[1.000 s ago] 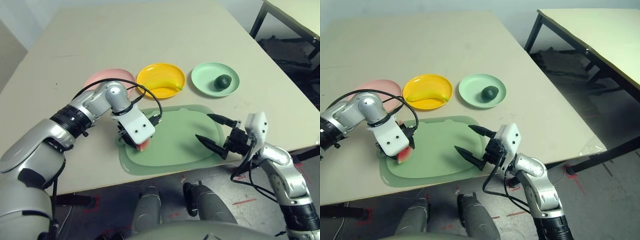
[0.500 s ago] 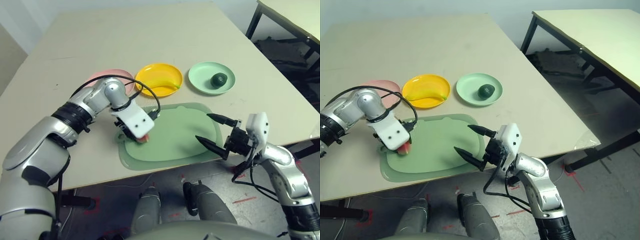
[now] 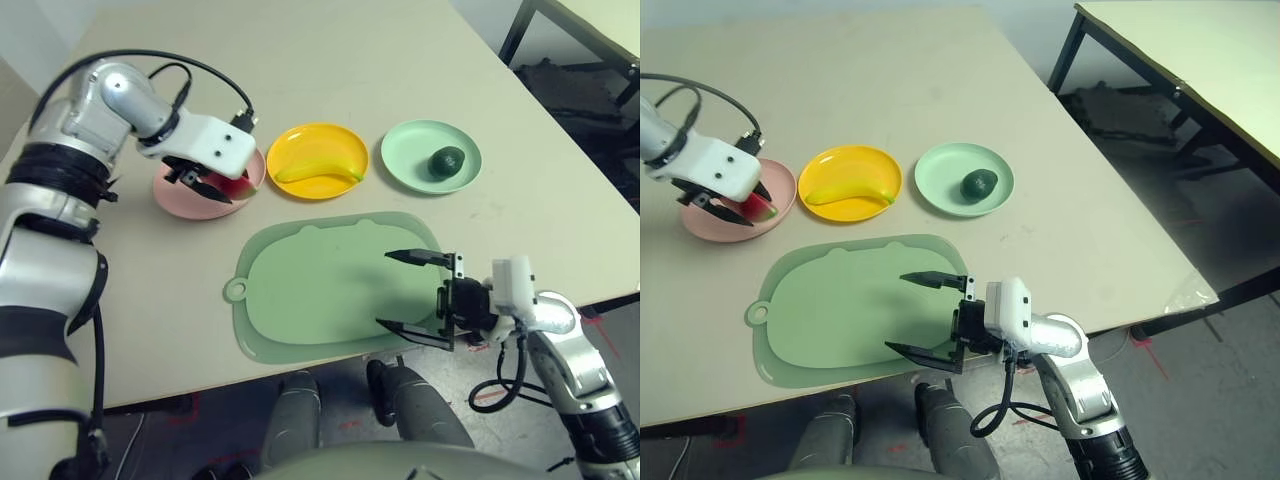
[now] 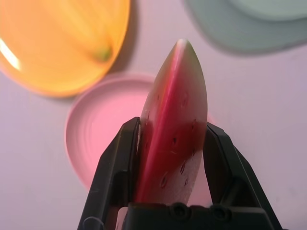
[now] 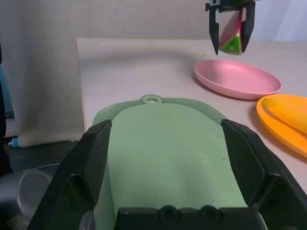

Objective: Place the fruits into color-matched plates.

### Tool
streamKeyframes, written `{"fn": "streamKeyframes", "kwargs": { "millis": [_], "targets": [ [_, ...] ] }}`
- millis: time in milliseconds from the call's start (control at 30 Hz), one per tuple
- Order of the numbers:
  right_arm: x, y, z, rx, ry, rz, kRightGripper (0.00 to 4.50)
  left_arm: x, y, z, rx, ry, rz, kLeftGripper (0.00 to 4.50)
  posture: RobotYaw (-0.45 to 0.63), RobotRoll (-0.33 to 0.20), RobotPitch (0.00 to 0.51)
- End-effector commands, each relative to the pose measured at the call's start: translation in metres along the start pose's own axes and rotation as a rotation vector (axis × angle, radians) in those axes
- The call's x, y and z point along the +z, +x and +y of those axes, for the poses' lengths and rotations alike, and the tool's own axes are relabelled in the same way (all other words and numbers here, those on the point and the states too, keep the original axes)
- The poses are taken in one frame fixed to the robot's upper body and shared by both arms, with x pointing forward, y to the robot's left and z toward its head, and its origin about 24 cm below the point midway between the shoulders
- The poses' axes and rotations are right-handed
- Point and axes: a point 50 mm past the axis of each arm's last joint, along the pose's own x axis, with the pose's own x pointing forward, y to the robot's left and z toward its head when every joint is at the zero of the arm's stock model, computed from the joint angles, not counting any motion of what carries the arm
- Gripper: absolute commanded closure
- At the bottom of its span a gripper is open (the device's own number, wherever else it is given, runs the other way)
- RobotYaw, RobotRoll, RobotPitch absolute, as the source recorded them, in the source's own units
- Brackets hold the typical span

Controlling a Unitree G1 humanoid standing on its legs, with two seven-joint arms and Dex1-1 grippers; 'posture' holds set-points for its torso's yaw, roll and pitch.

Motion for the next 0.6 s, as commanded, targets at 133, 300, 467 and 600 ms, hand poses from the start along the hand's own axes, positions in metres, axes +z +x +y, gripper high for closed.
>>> {"fn": "streamKeyframes", "kwargs": {
  "millis": [133,300,467,600],
  "targets": [
    [0.006,0.006,0.003,-0.122,0.109,-0.062,0.0,-0.019,-0.001,0.0,0.13,-0.064,0.095,2.36,-0.09,0.0,0.172],
    [0.006,0.005,0.011,-0.205,0.175,-0.067,0.0,-0.028,0.014,-0.004,0.176,-0.105,0.14,2.36,-0.1,0.0,0.177],
    [0.007,0.006,0.011,-0.236,0.181,-0.066,0.0,-0.035,0.036,-0.011,0.224,-0.119,0.174,2.36,-0.11,0.0,0.179],
    [0.007,0.007,0.011,-0.247,0.183,-0.066,0.0,-0.034,0.052,-0.013,0.252,-0.107,0.18,2.36,-0.12,0.0,0.181]
  ]
}}
